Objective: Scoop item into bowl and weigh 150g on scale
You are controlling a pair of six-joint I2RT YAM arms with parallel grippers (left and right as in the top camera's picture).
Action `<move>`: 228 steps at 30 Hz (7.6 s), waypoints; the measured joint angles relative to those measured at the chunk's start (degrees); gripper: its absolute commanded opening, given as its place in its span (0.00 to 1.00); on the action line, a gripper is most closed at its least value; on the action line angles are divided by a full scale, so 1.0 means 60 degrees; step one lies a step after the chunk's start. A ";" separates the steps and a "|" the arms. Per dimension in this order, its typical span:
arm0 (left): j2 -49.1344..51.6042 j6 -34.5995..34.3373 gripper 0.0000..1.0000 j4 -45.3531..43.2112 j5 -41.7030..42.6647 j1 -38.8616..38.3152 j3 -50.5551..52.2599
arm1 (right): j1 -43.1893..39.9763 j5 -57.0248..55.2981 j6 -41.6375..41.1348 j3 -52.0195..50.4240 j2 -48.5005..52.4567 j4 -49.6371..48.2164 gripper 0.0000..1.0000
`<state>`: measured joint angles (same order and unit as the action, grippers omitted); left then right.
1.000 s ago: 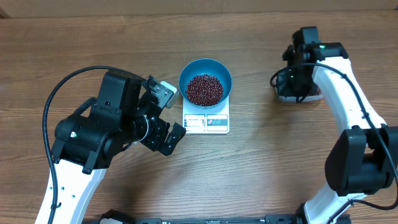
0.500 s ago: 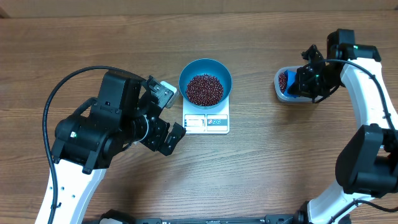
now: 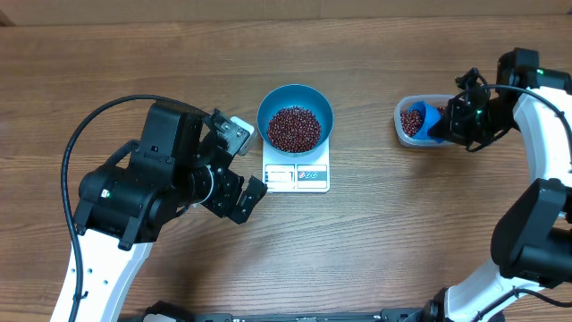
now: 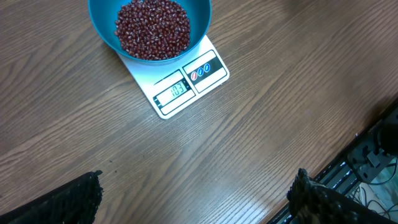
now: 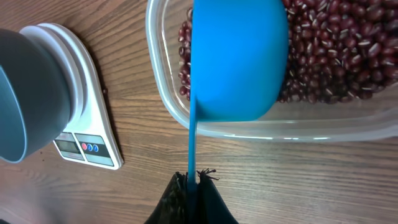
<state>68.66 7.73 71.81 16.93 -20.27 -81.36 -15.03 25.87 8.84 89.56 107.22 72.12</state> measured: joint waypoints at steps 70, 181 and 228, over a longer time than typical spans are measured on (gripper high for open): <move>0.0000 0.0004 0.99 0.0000 -0.0004 0.0000 0.0000 | 0.3708 0.4058 0.2543 0.1934 0.0018 -0.1588 0.04; 0.0000 0.0000 1.00 0.0000 -0.0004 0.0000 0.0000 | 0.3708 0.3869 0.8247 0.1934 0.0018 -0.1698 0.04; 0.0000 0.0000 1.00 0.0000 -0.0004 0.0000 0.0000 | 0.3708 0.3869 0.8783 0.1934 0.0018 -0.1592 0.04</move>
<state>68.66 7.73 71.81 16.91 -20.27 -81.36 7.22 49.08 61.54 101.16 107.33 62.57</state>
